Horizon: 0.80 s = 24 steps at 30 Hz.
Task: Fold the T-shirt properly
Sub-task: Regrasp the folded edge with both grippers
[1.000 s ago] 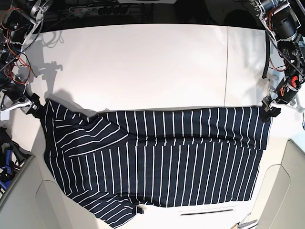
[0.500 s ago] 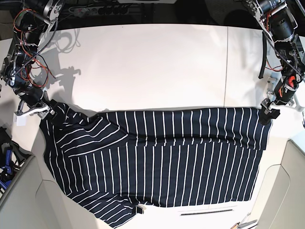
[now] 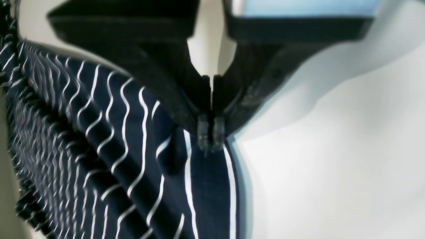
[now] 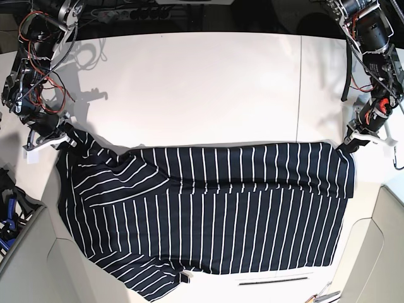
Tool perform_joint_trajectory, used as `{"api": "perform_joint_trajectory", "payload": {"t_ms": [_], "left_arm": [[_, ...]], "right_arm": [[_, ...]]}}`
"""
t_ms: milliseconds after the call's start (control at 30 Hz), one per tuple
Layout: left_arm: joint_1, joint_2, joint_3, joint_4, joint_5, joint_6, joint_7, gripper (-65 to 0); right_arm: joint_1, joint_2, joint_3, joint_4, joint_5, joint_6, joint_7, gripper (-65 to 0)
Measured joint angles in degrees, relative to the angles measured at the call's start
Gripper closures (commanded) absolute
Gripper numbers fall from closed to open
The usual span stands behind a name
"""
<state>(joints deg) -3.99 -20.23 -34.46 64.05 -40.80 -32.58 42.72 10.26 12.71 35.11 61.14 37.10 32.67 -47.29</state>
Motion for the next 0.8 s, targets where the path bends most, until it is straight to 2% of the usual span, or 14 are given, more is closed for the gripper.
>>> {"api": "perform_joint_trajectory", "payload": {"t_ms": [133,333,500,800], "left_arm": [[0.68,-0.46,0.2,4.04,0.9,-0.24,3.1,0.0],[4.87,-2.16,0.22,10.84,0.76,-0.31,3.1,0.0],[8.96,-1.86,0.28,15.89,0.76,-0.46,3.28,0.0],[10.95,-1.99,-1.51,19.1,0.59,-0.46,3.34,0.0]], "right_arm": [[-0.31,0.0,0.02,1.11,0.52,0.13,-2.08,0.0],[-0.66,0.0,0.26,4.44,2.05,0.5,-8.52,0.0],[-3.72,0.48,0.22,9.92,5.77,0.72,-9.16,0.0],[-12.37,0.76,0.24,20.44,6.14,0.81,-9.81,0.0]]}}
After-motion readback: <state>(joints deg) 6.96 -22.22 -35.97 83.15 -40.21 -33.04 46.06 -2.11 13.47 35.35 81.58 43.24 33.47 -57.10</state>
